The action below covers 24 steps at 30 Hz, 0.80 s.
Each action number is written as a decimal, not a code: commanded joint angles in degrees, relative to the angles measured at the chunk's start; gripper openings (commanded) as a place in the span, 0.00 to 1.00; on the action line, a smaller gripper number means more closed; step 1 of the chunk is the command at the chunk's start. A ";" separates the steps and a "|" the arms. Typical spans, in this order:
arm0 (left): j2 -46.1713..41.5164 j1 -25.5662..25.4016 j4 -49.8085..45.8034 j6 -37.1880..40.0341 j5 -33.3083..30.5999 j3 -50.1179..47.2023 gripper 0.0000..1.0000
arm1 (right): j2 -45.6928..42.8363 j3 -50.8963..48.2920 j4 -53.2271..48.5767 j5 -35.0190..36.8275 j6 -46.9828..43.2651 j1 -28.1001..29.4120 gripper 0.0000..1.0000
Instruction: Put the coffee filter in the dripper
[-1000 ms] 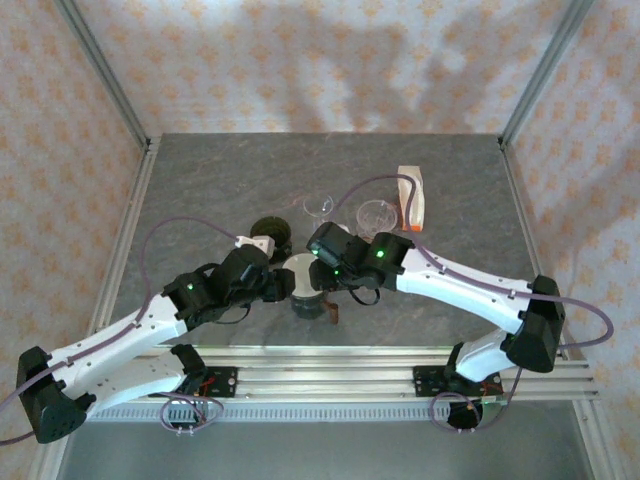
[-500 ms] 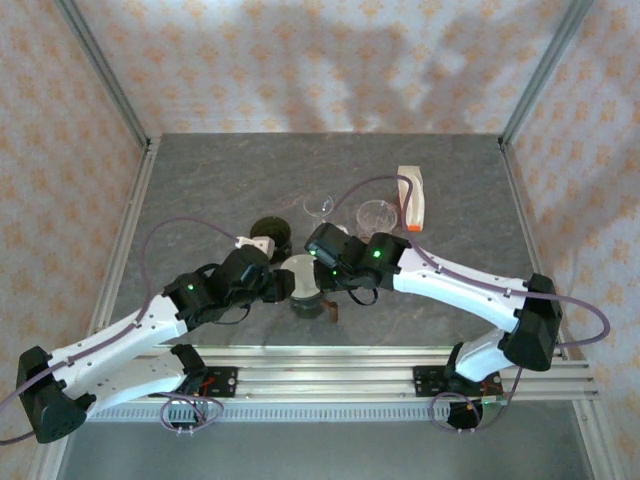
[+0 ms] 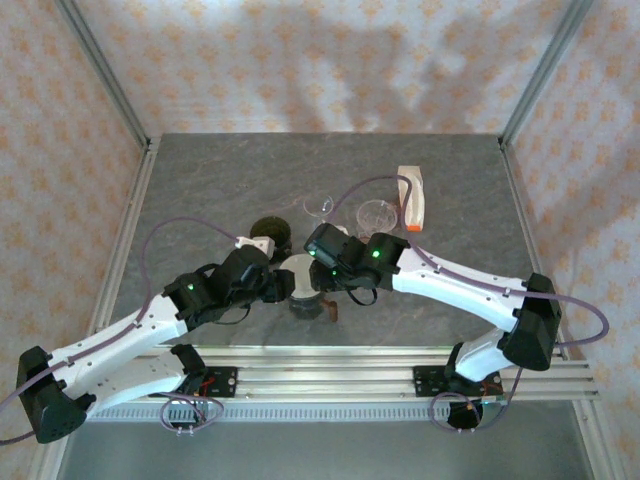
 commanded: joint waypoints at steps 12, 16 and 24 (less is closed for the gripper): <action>-1.42 -0.19 -0.39 -1.00 -1.33 -0.32 0.72 | 0.00 0.58 -0.84 2.83 0.15 0.42 0.65; -2.69 -0.26 -0.68 -1.25 -1.75 -0.15 0.76 | -0.37 0.92 -0.97 3.50 0.15 0.42 0.68; -5.85 -0.22 -1.39 -1.80 -1.75 1.09 0.82 | -1.63 2.97 -2.54 4.96 -0.62 0.38 0.69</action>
